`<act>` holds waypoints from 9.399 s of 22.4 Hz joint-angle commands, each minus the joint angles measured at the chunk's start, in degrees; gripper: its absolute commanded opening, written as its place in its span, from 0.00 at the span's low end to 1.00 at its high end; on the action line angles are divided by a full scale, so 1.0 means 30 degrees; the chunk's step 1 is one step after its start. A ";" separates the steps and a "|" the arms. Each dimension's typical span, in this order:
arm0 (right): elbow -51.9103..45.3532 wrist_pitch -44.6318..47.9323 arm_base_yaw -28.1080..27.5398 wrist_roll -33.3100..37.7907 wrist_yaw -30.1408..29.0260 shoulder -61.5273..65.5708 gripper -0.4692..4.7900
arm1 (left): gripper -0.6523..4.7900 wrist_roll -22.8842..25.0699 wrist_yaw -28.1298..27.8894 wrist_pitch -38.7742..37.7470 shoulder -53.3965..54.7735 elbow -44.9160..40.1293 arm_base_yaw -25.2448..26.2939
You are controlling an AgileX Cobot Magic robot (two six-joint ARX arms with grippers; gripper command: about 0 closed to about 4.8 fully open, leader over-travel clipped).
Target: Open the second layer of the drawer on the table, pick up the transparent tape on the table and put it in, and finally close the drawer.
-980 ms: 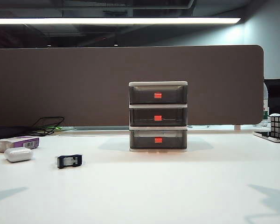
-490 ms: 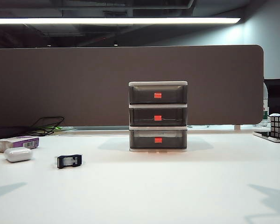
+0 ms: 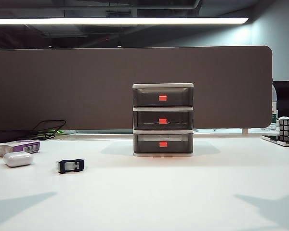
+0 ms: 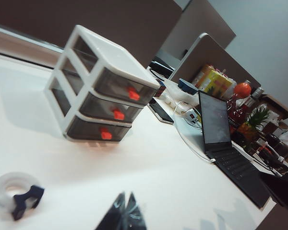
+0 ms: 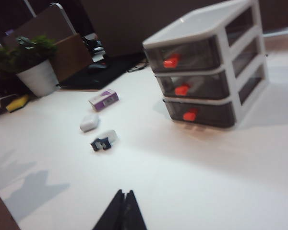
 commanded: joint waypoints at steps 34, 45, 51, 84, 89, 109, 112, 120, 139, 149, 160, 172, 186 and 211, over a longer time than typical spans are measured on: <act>1.2196 0.0313 0.3905 -0.4131 0.4080 1.9380 0.08 | 0.56 0.5034 -1.1650 1.7340 3.0257 0.9726 -1.1686; 1.4207 0.1311 0.4080 -0.7504 0.1545 2.3052 0.08 | 0.55 0.4677 -1.2342 1.8455 3.1598 1.1038 -1.2364; 1.4214 0.2200 0.4095 -0.7497 0.1719 2.3831 0.08 | 0.52 0.5479 -1.5810 1.8229 3.4621 1.2764 -1.2823; 1.5883 0.5843 0.4131 -0.7337 0.0080 2.8115 0.08 | 0.50 0.6768 -2.2964 1.8884 4.0166 1.8418 -1.3457; 1.5883 0.5807 0.4131 -0.7337 0.0080 2.8115 0.08 | 0.50 0.6812 -2.3037 1.8884 4.0530 1.8848 -1.3435; 1.5875 0.5719 0.4131 -0.7344 0.0087 2.8123 0.08 | 0.42 0.6885 -2.3299 1.9373 4.0996 1.9394 -1.2619; 1.5875 0.5719 0.4131 -0.7344 0.0087 2.8123 0.08 | 0.42 0.6885 -2.2964 1.9373 4.0996 1.9394 -1.2619; 1.5875 0.5719 0.4131 -0.7344 0.0087 2.8123 0.08 | 0.40 0.6885 -2.2731 1.9365 4.1004 1.9394 -1.2619; 1.5875 0.5705 0.4131 -0.7344 0.0087 2.8123 0.08 | 0.25 0.6885 -2.2447 1.9489 4.1477 1.9773 -1.2502; 1.5875 0.5646 0.4138 -0.7344 0.0087 2.8123 0.08 | 0.25 0.6885 -2.2389 1.9547 4.1477 1.9868 -1.2495; 1.5883 0.6513 0.4131 -0.7482 0.0670 2.8611 0.08 | 0.11 0.6892 -2.2535 1.9402 4.1477 1.9839 -1.2495; 1.6706 0.7861 0.4153 -0.7322 0.0583 3.0884 0.08 | 0.11 0.6870 -2.2469 1.9139 4.1433 1.9686 -1.2626; 1.8418 0.8240 0.4160 -0.6958 0.0583 3.2785 0.08 | 0.11 0.6659 -2.2374 1.8229 4.0406 1.8586 -1.3253; 1.9169 0.8014 0.4641 -0.6462 0.0641 3.3288 0.08 | 0.11 0.4109 -2.2899 1.8149 3.7813 1.4207 -1.5715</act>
